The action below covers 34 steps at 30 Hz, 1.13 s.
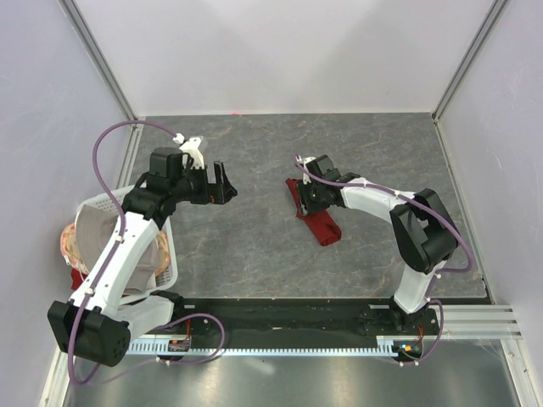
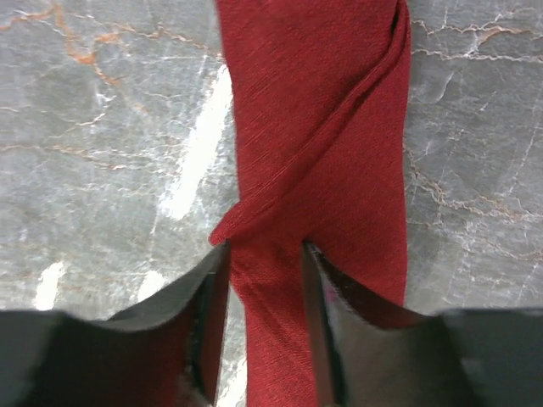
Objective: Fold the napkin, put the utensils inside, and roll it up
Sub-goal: Roll the napkin with the utensil
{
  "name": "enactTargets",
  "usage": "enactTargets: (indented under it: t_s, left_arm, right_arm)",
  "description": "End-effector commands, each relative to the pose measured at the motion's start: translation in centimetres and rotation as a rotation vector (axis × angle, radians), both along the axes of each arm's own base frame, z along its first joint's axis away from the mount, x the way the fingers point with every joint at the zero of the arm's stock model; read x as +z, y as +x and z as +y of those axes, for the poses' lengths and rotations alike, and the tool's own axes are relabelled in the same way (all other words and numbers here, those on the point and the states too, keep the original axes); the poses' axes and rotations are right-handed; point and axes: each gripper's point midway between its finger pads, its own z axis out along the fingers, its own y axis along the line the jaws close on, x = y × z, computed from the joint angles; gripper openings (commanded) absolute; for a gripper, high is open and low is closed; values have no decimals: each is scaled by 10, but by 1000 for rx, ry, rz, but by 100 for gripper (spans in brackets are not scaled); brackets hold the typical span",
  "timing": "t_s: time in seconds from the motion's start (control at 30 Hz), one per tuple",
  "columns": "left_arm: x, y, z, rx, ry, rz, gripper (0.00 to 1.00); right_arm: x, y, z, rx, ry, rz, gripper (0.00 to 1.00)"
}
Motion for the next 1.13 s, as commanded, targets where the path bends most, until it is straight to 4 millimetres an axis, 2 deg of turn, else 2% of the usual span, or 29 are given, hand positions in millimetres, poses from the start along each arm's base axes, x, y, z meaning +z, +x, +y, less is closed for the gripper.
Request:
enactTargets:
  t_s: [0.0,0.07,0.1,0.13,0.2,0.23,0.3,0.33,0.37,0.4,0.43,0.47,0.5,0.53,0.57,0.6,0.63,0.67,0.7,0.73,0.77,0.8,1.1]
  left_arm:
    - [13,8,5,11,0,-72,100]
    - [13,8,9,29,-11,-72,100]
    - [16,9,10,37,-17,-85,100]
    - [16,9,13,50,-25,-87,100]
    - [22,10,16,61,-38,-114,100]
    - [25,8,19,70,-41,-131,100]
    - [34,8,21,67,-55,-173,100]
    - [41,5,24,71,-62,-205,100]
    - [45,3,25,68,-65,-226,100]
    - [49,2,26,66,-67,-249,100]
    - [50,1,26,61,-65,-277,100]
    - [58,-4,27,55,-67,-318,100]
    - [62,-6,27,53,-67,-342,100]
    - [62,-7,28,49,-64,-362,100]
    - [68,-12,29,52,-65,-392,100]
    - [70,-13,33,69,-56,-409,100]
    - [66,-14,35,83,-50,-412,100]
    - [71,-17,38,93,-49,-442,100]
    - [71,-17,42,109,-34,-452,100]
    - [70,-18,44,117,-29,-458,100]
    - [70,-18,46,127,-26,-464,100]
    - [72,-19,47,135,-23,-474,100]
    - [74,-21,42,112,-49,-485,100]
  right_arm:
    - [37,0,7,27,61,-53,56]
    - [57,-1,9,35,97,-87,62]
    - [63,-2,9,40,106,-99,68]
    - [78,-2,10,40,126,-130,73]
    - [88,-2,6,31,140,-151,84]
    - [99,-1,3,20,159,-173,86]
    - [104,3,-11,-29,189,-183,91]
    - [116,4,-18,-53,215,-212,93]
    - [113,6,-35,-100,219,-215,94]
    - [121,10,-41,-126,250,-250,98]
    - [138,9,-48,-140,279,-304,98]
    - [134,9,-60,-172,278,-325,98]
    - [139,8,-67,-188,283,-354,98]
    - [155,6,-75,-212,290,-418,98]
    - [150,2,-82,-227,279,-440,98]
    - [153,1,-87,-241,274,-471,98]
    - [166,-2,-97,-272,269,-533,98]
    - [159,-6,-102,-286,260,-548,98]
    - [160,-9,-106,-296,257,-569,98]
    - [170,-12,-117,-335,243,-623,98]
    - [163,-16,-122,-348,232,-633,98]
    - [167,-20,-127,-359,233,-659,98]
    - [164,-27,-138,-362,189,-699,98]
